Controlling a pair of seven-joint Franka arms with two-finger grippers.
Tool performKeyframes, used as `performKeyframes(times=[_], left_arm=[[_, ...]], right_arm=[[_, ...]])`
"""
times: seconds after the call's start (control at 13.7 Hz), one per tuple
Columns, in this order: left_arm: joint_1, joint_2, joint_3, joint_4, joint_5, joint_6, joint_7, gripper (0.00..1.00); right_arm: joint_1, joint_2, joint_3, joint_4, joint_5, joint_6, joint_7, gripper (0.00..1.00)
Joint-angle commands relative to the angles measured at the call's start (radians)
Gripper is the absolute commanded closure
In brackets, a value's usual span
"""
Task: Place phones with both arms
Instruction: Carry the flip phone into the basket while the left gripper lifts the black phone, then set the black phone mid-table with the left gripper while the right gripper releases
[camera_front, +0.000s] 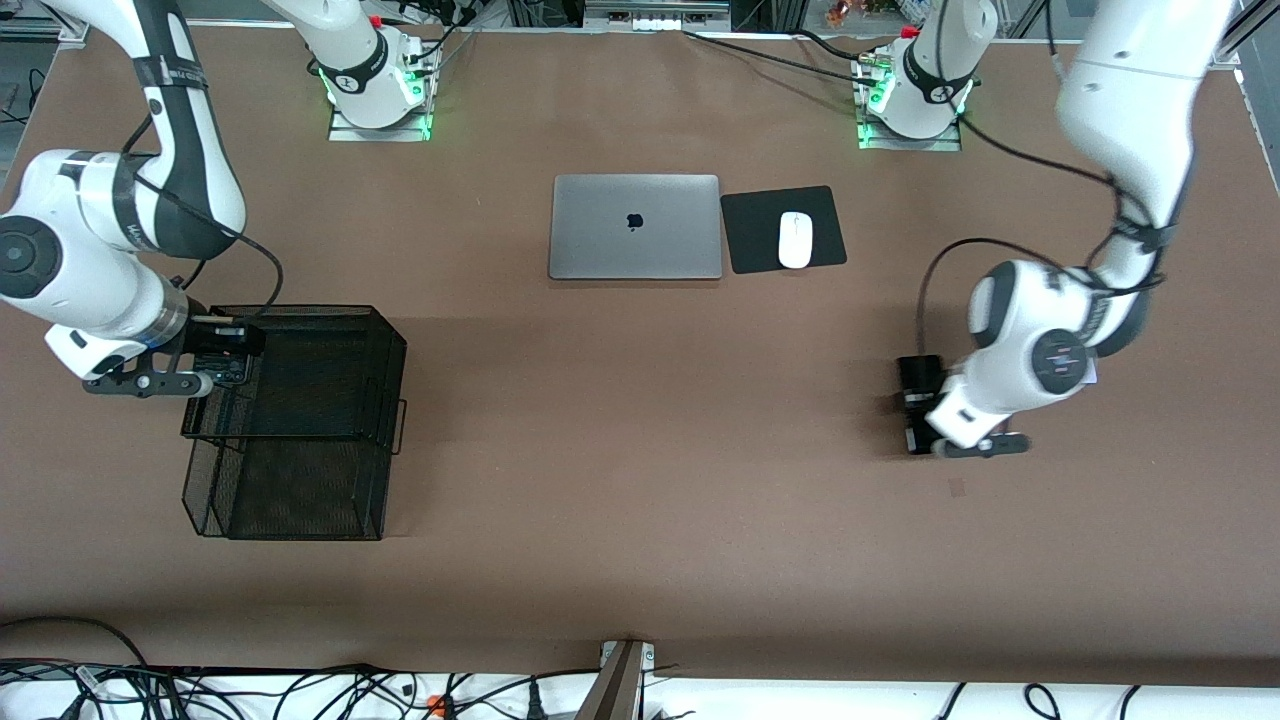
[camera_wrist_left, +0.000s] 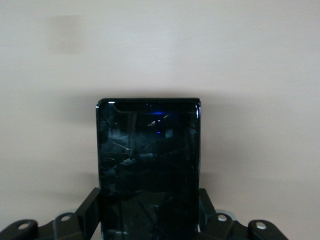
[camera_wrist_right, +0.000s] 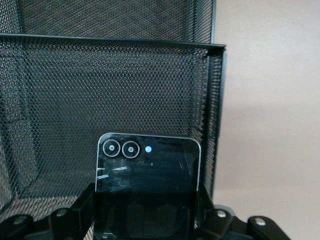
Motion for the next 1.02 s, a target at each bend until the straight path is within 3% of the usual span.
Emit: performKeyframes(times=[0.0, 0.51, 0.66, 0.8, 0.95], left_arm=[[-0.118, 0.068, 0.013, 0.146, -0.015, -0.033, -0.130, 1.00], [-0.407, 0.241, 0.015, 0.458, -0.102, -0.084, -0.353, 1.00], [-0.468, 0.304, 0.015, 0.556, -0.103, -0.085, -0.382, 1.00], [-0.516, 0.374, 0.016, 0.639, -0.099, -0.085, -0.384, 1.00], [-0.563, 0.416, 0.025, 0.685, -0.098, -0.084, -0.384, 1.00]], right_arm=[[0.003, -0.026, -0.015, -0.043, 0.084, 0.032, -0.008, 0.96], [-0.016, 0.030, -0.025, -0.040, 0.105, 0.112, -0.008, 0.95], [-0.018, 0.046, -0.025, -0.034, 0.160, 0.112, -0.010, 0.93], [-0.018, 0.053, -0.025, -0.034, 0.169, 0.129, -0.010, 0.83], [-0.018, 0.054, -0.025, -0.034, 0.171, 0.136, -0.010, 0.12]])
